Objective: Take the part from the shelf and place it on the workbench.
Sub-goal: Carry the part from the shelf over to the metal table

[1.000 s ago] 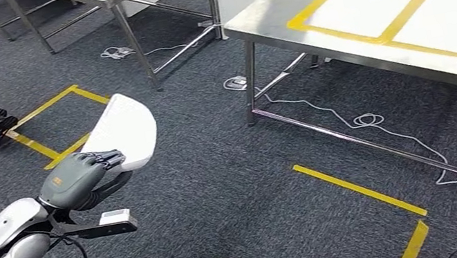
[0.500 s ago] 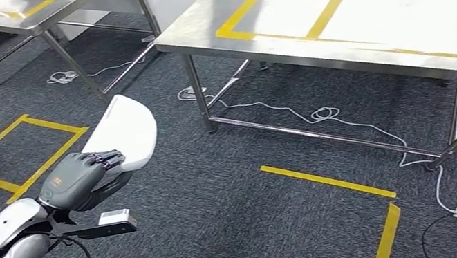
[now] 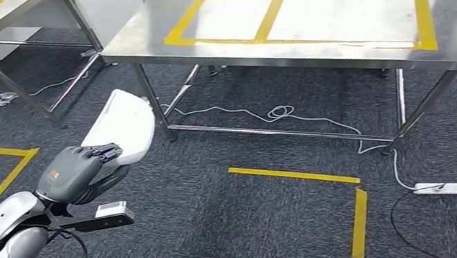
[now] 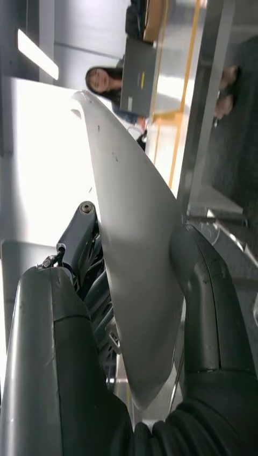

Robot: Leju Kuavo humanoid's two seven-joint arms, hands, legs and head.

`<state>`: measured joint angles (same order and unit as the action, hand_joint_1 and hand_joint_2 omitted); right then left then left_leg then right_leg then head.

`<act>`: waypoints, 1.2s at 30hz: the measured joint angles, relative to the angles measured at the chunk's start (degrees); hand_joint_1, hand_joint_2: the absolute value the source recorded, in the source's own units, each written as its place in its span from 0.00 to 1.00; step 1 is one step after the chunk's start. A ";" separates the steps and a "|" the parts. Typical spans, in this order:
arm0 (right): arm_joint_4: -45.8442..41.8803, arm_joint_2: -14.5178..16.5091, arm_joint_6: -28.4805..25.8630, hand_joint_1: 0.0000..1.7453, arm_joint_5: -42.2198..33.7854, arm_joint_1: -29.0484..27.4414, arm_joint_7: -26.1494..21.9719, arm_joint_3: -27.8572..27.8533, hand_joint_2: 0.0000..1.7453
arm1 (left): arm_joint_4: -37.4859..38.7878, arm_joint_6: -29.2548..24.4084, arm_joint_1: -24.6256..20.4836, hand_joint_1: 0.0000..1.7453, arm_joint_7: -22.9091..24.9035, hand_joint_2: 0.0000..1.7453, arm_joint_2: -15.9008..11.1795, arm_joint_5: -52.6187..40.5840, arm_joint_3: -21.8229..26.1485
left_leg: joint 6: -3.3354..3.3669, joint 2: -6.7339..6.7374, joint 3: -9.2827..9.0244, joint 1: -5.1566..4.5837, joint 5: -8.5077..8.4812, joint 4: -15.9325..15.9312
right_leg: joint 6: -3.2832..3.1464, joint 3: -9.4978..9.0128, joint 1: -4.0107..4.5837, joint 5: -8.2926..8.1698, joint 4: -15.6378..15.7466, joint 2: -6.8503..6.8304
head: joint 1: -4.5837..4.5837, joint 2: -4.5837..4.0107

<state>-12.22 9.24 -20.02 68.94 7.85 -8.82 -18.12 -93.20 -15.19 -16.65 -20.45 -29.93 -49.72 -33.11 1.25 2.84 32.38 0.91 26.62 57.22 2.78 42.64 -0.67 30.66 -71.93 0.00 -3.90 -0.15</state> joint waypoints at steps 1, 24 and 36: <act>-0.01 -0.01 0.00 0.00 0.01 0.01 0.01 0.00 0.00 | 0.00 0.00 0.00 1.00 0.00 1.00 0.01 0.00 0.03 | -0.12 0.68 -0.08 0.00 0.08 0.01 | -0.09 -2.18 0.03 -1.90 3.91 -0.59 | 0.00 0.00; -0.13 0.01 -0.81 0.00 1.65 -0.20 1.05 0.03 0.00 | 0.04 0.08 -0.55 1.00 -0.14 1.00 0.05 -0.02 0.31 | -1.60 -4.07 0.80 -0.45 0.27 0.94 | -2.91 -7.49 0.58 -5.06 13.84 5.53 | -0.22 0.00; -0.13 0.01 -0.98 0.00 1.67 -0.15 1.10 0.05 0.00 | 0.04 -0.07 -0.33 1.00 -0.15 1.00 0.11 -0.03 0.30 | -1.06 -4.20 0.85 -0.57 0.14 1.01 | -2.14 -7.74 0.46 -5.43 14.40 5.30 | -0.25 0.00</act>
<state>-12.35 9.25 -21.00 70.61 7.70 -7.72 -18.06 -93.15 -15.26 -16.99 -20.60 -29.82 -49.75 -32.81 0.19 -1.36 33.23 0.34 26.76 58.23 0.64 34.90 -0.21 25.23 -57.52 5.30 -4.15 -0.15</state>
